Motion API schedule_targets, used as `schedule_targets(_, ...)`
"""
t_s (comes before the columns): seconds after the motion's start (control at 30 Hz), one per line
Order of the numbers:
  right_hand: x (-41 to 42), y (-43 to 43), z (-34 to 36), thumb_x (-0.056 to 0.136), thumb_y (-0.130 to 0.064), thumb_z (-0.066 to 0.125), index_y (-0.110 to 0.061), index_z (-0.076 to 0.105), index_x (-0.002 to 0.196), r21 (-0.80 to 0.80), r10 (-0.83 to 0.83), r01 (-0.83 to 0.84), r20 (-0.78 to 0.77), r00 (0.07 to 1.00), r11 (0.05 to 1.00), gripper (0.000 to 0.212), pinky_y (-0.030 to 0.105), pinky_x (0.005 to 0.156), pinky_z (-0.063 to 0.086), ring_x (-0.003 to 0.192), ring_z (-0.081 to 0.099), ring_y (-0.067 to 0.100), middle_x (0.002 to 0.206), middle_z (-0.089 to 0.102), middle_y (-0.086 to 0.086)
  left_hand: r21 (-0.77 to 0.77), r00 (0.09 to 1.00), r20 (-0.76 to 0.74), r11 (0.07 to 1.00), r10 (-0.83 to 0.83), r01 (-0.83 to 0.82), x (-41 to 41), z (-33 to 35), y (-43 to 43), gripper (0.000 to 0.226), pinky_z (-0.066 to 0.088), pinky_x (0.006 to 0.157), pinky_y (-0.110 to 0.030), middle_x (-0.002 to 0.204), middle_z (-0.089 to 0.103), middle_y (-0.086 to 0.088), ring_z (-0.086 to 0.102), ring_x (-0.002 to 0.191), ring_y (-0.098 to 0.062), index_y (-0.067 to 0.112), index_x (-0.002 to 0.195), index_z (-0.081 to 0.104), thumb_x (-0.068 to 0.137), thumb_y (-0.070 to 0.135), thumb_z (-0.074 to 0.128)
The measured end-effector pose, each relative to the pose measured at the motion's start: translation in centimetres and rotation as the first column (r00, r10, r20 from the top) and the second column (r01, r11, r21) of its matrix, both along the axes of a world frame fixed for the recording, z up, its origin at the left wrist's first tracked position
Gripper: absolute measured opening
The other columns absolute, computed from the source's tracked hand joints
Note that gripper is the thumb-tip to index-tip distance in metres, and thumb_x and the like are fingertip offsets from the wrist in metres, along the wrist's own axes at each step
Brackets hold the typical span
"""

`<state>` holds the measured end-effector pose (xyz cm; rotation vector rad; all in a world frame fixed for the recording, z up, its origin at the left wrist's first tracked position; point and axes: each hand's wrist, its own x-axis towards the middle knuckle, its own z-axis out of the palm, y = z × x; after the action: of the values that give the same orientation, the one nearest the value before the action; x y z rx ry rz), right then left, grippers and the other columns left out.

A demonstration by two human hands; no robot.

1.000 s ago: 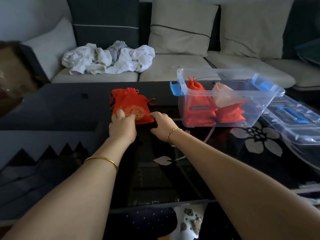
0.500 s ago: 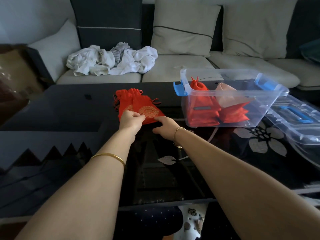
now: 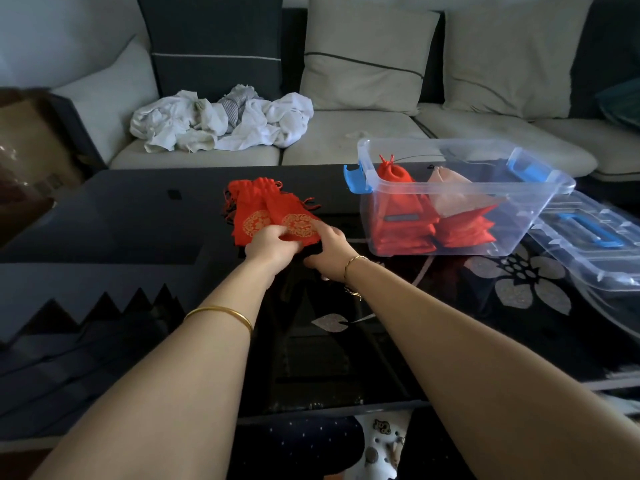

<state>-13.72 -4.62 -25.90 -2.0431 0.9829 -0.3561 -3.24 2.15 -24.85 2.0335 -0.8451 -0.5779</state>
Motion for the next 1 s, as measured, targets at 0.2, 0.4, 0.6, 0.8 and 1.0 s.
schedule_targets(0.2, -0.3, -0.1, 0.3, 0.092, -0.029, 0.050, -0.025, 0.008, 0.149, 0.302, -0.290, 0.211, 0.244, 0.925, 0.930, 0.071, 0.026, 0.047, 0.052, 0.074, 0.065, 0.022, 0.140, 0.037, 0.011, -0.191, 0.974, -0.225, 0.980, 0.002, -0.046, -0.5, 1.1, 1.2, 0.034, 0.041, 0.099, -0.026, 0.125, 0.062, -0.004, 0.053, 0.118, -0.021, 0.016, 0.113, 0.068, 0.082, 0.002, 0.064)
schedule_targets(0.4, -1.0, -0.3, 1.8, 0.094, -0.027, 0.049, -0.001, 0.052, 0.106, 0.542, -0.453, 0.274, 0.229, 0.862, 0.795, 0.029, 0.034, 0.052, 0.053, 0.061, 0.059, 0.021, 0.097, 0.062, 0.017, -0.223, 0.841, -0.514, 0.973, -0.168, 0.057, -0.4, 2.3, 3.2, 0.017, 0.046, 0.097, -0.030, 0.109, 0.069, 0.000, 0.058, 0.109, -0.012, 0.009, 0.099, 0.071, 0.082, 0.006, 0.069)
schedule_targets(0.6, -4.0, 0.3, 2.5, 0.082, 0.003, 0.064, -0.002, 0.061, 0.084, 0.710, -0.445, 0.145, 0.257, 0.858, 0.690, 0.007, 0.030, 0.056, 0.054, 0.076, 0.061, 0.019, 0.084, 0.062, 0.011, -0.226, 0.664, -0.738, 0.971, -0.122, -0.073, -1.6, 3.0, 3.7, 0.007, 0.053, 0.083, -0.031, 0.082, 0.063, -0.005, 0.062, 0.084, -0.018, 0.009, 0.089, 0.063, 0.086, 0.015, 0.066)
schedule_targets(0.8, -7.1, 1.1, 3.2, 0.078, 0.017, 0.055, -0.009, 0.061, 0.088, 0.589, -0.284, 0.071, 0.278, 0.918, 0.805, 0.028, 0.038, 0.074, 0.056, 0.082, 0.063, 0.024, 0.088, 0.063, 0.013, -0.233, 0.673, -0.737, 0.958, -0.063, -0.166, -3.5, 3.5, 2.9, 0.023, 0.054, 0.076, -0.036, 0.101, 0.068, -0.011, 0.066, 0.086, -0.021, 0.010, 0.109, 0.058, 0.088, 0.017, 0.065)
schedule_targets(1.0, -9.6, 1.7, 4.7, 0.074, 0.008, 0.047, -0.010, 0.060, 0.077, 0.448, -0.383, 0.231, 0.287, 0.878, 0.864, 0.022, 0.036, 0.071, 0.047, 0.080, 0.052, 0.026, 0.081, 0.054, 0.014, -0.304, 0.809, -0.568, 0.952, -0.149, -0.038, -5.7, 4.4, 2.4, 0.021, 0.053, 0.076, -0.032, 0.104, 0.067, -0.012, 0.065, 0.090, -0.022, 0.008, 0.112, 0.058, 0.091, 0.004, 0.056)
